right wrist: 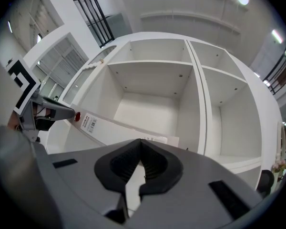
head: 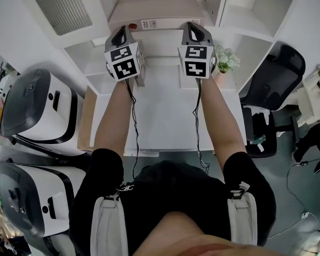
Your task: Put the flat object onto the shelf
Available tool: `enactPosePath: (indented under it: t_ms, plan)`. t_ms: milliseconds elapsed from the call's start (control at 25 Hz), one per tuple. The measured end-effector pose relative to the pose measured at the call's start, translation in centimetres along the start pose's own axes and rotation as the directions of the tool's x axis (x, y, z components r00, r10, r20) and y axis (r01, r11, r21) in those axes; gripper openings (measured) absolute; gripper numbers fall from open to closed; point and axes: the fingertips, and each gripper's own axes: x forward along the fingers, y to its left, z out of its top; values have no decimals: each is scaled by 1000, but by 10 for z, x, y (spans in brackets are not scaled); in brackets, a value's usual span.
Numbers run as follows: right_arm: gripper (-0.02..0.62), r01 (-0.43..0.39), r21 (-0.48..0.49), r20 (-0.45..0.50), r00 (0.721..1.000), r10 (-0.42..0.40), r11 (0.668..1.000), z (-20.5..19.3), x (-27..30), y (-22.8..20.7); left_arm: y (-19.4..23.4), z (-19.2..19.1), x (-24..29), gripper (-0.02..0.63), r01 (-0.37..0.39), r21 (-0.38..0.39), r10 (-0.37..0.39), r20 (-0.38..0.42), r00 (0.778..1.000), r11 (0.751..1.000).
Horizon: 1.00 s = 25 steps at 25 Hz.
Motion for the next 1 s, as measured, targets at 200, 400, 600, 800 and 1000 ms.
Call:
enactPosePath:
  t_ms: [200, 400, 600, 800, 1000]
  plan:
    - [-2, 1, 20, -20, 1000, 0, 1000, -5, 16, -4, 0, -10, 19, 17, 24, -47, -27, -45, 999, 999]
    - [-1, -7, 49, -31, 999, 8, 999, -10, 28, -4, 1, -22, 31, 17, 24, -36, -26, -83, 996, 999]
    - [0, -12, 69, -51, 999, 15, 998, -14, 36, -8, -1, -28, 39, 17, 34, -31, -37, -110, 993, 999]
    - [-2, -16, 108, -25, 999, 19, 994, -11, 27, -6, -1, -18, 29, 17, 34, -54, -38, -77, 996, 998]
    - [-2, -14, 156, 54, 999, 6, 988, 7, 3, -8, -3, 4, 6, 18, 61, -95, -63, -16, 998, 994]
